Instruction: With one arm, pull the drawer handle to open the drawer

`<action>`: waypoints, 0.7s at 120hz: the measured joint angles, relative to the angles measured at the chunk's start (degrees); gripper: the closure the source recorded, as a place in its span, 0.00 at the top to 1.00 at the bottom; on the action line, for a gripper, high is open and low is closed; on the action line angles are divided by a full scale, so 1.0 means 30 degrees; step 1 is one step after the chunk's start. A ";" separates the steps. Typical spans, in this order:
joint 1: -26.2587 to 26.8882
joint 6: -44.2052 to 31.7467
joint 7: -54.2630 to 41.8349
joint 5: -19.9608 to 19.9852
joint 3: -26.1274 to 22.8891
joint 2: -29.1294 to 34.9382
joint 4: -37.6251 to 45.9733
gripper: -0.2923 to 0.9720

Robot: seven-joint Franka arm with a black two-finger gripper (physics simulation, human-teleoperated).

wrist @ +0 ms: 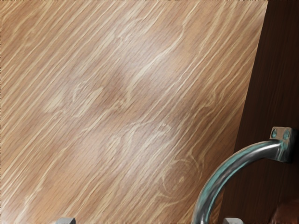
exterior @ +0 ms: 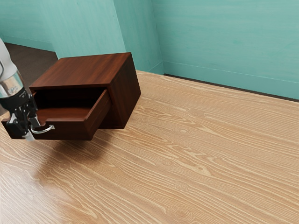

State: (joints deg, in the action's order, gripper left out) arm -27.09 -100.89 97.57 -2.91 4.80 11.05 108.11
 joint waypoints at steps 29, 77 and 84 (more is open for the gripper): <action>0.0031 0.0434 -0.0069 -0.0023 -0.0286 -0.0003 -0.0640 0.41; 0.4083 0.1101 -0.0058 -0.0018 -0.0642 -0.0025 -0.2857 0.43; 0.5113 0.1122 0.0012 0.0000 -0.0635 -0.0034 -0.3048 0.47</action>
State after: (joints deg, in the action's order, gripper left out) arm -11.75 -97.52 97.61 -2.91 2.90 10.95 98.97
